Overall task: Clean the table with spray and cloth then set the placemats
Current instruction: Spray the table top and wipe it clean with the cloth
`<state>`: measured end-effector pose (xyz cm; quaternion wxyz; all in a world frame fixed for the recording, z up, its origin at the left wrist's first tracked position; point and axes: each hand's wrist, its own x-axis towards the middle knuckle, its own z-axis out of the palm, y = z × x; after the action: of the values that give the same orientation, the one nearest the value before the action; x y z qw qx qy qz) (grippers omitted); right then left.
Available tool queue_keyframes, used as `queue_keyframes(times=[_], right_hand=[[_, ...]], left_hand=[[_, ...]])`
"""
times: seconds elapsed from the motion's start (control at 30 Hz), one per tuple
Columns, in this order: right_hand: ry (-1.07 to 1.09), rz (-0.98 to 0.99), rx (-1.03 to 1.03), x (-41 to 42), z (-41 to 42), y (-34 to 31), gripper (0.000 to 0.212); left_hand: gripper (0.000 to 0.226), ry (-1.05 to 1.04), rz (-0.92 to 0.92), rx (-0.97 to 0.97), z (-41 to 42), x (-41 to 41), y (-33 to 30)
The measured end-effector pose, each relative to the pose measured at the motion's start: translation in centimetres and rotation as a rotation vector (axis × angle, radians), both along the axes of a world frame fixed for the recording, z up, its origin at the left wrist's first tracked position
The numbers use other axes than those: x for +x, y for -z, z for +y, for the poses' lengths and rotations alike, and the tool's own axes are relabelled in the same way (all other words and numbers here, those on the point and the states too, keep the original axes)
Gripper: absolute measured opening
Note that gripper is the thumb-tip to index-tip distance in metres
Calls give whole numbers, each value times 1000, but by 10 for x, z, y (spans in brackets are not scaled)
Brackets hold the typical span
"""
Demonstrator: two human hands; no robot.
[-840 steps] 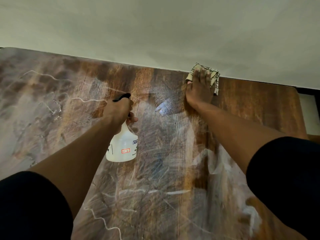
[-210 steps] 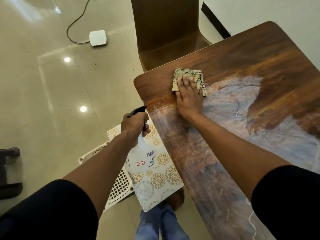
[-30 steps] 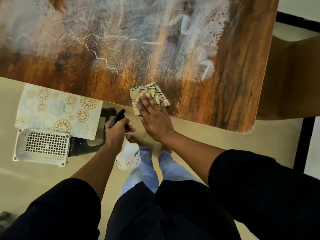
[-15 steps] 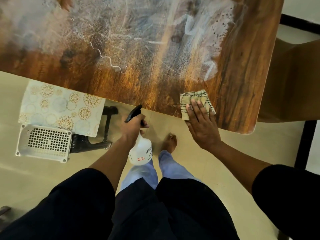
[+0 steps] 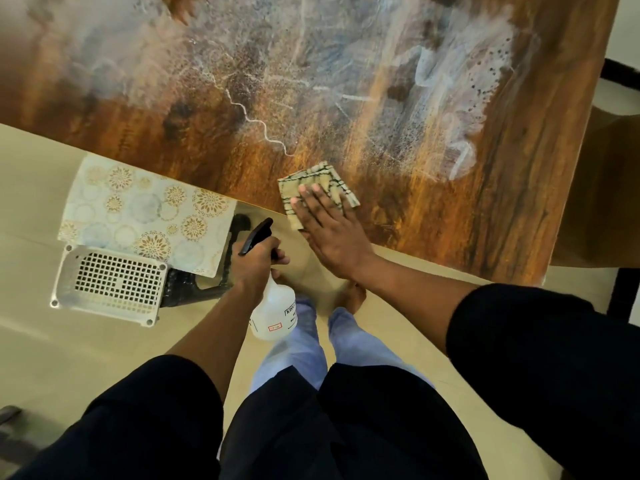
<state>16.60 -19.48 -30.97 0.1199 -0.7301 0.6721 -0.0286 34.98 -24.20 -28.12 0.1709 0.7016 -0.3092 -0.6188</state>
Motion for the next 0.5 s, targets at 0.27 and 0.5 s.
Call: queue_keyframes(times=[0.27,0.5], right_hand=[[-99,-35,56,30,-48,-4,60],[317,-42,129,-43,31,-12,62]], left_hand=[[8,147,22,-113,-51,22,-16],[9,542,179,141,-64,-9,-32]])
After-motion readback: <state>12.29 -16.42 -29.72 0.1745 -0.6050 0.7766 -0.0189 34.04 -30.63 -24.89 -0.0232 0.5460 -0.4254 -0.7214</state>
